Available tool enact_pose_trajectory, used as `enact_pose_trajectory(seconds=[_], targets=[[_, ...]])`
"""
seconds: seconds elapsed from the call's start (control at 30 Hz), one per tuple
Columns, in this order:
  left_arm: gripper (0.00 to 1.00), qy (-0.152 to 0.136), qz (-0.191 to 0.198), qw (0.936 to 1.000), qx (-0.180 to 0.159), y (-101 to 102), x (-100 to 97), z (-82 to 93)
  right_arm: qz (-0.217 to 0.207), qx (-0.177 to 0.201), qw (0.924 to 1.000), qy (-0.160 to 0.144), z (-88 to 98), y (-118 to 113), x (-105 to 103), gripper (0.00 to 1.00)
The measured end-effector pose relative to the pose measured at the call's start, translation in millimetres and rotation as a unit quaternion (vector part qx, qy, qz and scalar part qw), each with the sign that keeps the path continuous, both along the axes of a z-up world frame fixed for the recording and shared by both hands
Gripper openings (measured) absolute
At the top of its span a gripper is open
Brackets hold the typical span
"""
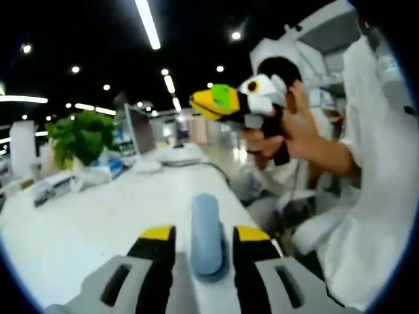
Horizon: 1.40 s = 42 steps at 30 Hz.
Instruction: Pick up the paper insert the paper into the punch align the paper edges press the punch to punch holes
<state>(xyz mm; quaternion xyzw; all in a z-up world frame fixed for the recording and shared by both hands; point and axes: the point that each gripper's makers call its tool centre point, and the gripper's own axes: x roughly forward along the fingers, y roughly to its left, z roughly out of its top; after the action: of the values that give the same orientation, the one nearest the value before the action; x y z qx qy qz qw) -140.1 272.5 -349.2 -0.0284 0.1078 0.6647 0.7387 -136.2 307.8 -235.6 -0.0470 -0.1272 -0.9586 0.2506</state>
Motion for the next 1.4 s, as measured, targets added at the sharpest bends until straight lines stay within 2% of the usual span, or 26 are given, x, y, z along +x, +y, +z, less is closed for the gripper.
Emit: enact_pose_trajectory(seconds=[0.17,0.2,0.27,0.33,0.47,0.6,0.7,0.77,0.83,0.93,1.0,1.07,1.23,1.27,1.3,1.4], targets=[[0.29,0.003,-0.002,1.0,-0.002,0.2,0.9,-1.6,-0.014,-0.015,0.9998,-0.004,-6.4,-4.7,-6.1,0.06],[0.29,0.004,-0.002,1.0,-0.002,0.1,0.9,-1.6,-0.006,-0.006,0.9999,0.014,-2.1,-10.2,-5.4,0.06],[0.27,0.008,-0.002,1.0,-0.004,0.0,1.4,-2.8,-0.006,-0.007,0.9998,0.016,1.1,-16.8,-6.9,0.06],[0.26,0.017,-0.005,0.9998,-0.007,-0.2,2.8,-4.5,-0.004,-0.013,0.9999,0.008,3.8,-23.2,-10.1,0.05],[0.26,0.02,-0.006,0.9997,-0.01,-0.6,2.9,-5.7,-0.032,-0.008,0.9994,-0.012,1.1,-27.1,-19.4,0.05],[0.25,0.025,-0.007,0.9996,-0.013,-0.8,3.6,-7.5,-0.05,-0.004,0.9987,-0.013,-3.3,-38.9,-26.6,0.05],[0.25,0.024,-0.008,0.9996,-0.014,-1.0,3.8,-8.0,-0.08,0.028,0.9964,0.01,-5.2,-46.5,-33.8,0.05],[0.25,0.024,-0.008,0.9996,-0.014,-1.2,3.8,-8.4,-0.092,0.077,0.9923,0.029,-9.9,-55.6,-37.1,0.05],[0.25,0.024,-0.008,0.9996,-0.015,-1.4,3.9,-8.8,-0.107,0.119,0.9868,0.024,-22.0,-61.6,-41.9,0.05],[0.25,0.022,-0.008,0.9996,-0.016,-1.7,4.1,-9.1,-0.123,0.134,0.9832,0.013,-36.8,-65.0,-47.2,0.05],[0.25,0.02,-0.008,0.9996,-0.016,-1.9,4.1,-9.2,-0.147,0.157,0.9765,0.019,-44.0,-61.4,-48.6,0.05],[0.25,0.019,-0.008,0.9997,-0.017,-2.1,4.2,-9.2,-0.153,0.176,0.9723,0.016,-52.6,-61.9,-50.6,0.05],[0.25,0.017,-0.009,0.9997,-0.017,-2.5,4.4,-9.1,-0.16,0.182,0.9703,0.004,-65.8,-58.3,-55.1,0.05],[0.25,0.017,-0.009,0.9997,-0.017,-2.6,4.4,-9.2,-0.159,0.172,0.9721,0.004,-64.7,-57.4,-54.6,0.05],[0.25,0.017,-0.009,0.9997,-0.017,-2.7,4.6,-9.2,-0.161,0.153,0.9749,-0.013,-67.1,-56.6,-54.8,0.05],[0.25,0.016,-0.009,0.9997,-0.017,-2.6,4.5,-9.3,-0.16,0.152,0.975,-0.025,-68.2,-56.3,-58.2,0.05]])
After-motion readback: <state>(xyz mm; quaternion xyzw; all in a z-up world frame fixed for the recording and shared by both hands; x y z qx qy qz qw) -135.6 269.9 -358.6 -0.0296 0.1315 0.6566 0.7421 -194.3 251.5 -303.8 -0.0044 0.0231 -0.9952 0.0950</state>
